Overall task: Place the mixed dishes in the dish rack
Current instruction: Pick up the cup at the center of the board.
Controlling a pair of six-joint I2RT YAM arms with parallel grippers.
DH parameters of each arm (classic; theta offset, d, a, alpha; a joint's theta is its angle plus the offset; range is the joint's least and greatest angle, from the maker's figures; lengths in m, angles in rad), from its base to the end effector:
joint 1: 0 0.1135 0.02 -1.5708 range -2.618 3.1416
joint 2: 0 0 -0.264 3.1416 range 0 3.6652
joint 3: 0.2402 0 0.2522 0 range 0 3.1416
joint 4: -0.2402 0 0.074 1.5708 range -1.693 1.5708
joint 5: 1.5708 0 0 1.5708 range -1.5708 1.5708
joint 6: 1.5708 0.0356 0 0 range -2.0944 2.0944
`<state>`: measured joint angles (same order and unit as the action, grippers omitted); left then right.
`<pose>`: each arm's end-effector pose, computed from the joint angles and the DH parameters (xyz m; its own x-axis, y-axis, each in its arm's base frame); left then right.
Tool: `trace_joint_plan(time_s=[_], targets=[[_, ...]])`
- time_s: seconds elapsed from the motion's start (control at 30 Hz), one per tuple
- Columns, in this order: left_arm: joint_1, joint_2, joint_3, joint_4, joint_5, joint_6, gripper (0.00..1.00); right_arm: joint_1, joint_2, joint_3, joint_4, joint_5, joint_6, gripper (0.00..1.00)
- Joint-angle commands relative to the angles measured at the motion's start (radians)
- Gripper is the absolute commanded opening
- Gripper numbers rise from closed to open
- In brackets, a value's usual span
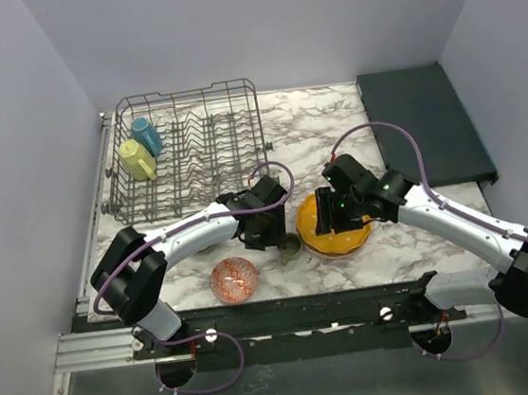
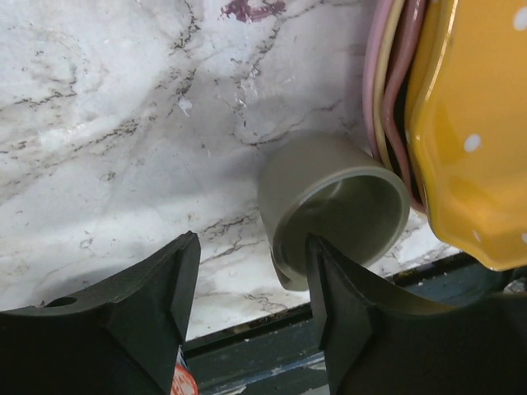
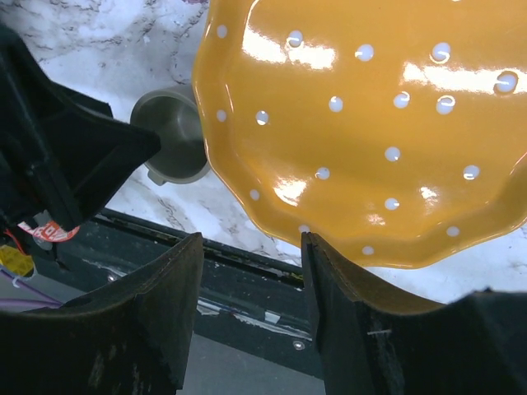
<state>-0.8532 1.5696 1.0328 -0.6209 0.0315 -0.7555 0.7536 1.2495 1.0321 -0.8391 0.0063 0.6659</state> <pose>0.1996 -0.2304 0.2034 -0.9604 0.0582 -0.2724 0.1413 0.9446 -0.2963 0.1771 0.1659 0.2743 -0.9206 -0.0167 -0.3902 -0.1441 0.9431 0.2996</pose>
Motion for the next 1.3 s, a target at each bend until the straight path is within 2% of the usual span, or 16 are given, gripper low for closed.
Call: trace_joint_plan(time_s=[0.0,0.2,0.53,0.7,1.07,1.27], targets=[[-0.006,0.038,0.028,0.037,-0.054,0.006,0.57,0.006,-0.020,-0.022,-0.017,0.009,0.018,0.56],[-0.006,0.060,0.024,0.048,-0.051,0.010,0.40,0.007,-0.027,-0.027,-0.013,0.006,0.022,0.56],[-0.006,0.057,0.009,0.059,-0.040,0.021,0.00,0.007,-0.023,-0.023,-0.003,0.001,0.021,0.56],[-0.006,0.011,-0.002,0.057,-0.033,0.025,0.00,0.007,-0.031,-0.028,0.012,-0.034,0.023,0.56],[-0.007,-0.103,-0.007,0.037,0.135,0.075,0.00,0.007,-0.079,-0.055,0.121,-0.163,-0.011,0.57],[-0.006,-0.133,0.014,-0.009,0.161,0.097,0.00,0.007,-0.066,-0.047,0.154,-0.189,-0.012,0.57]])
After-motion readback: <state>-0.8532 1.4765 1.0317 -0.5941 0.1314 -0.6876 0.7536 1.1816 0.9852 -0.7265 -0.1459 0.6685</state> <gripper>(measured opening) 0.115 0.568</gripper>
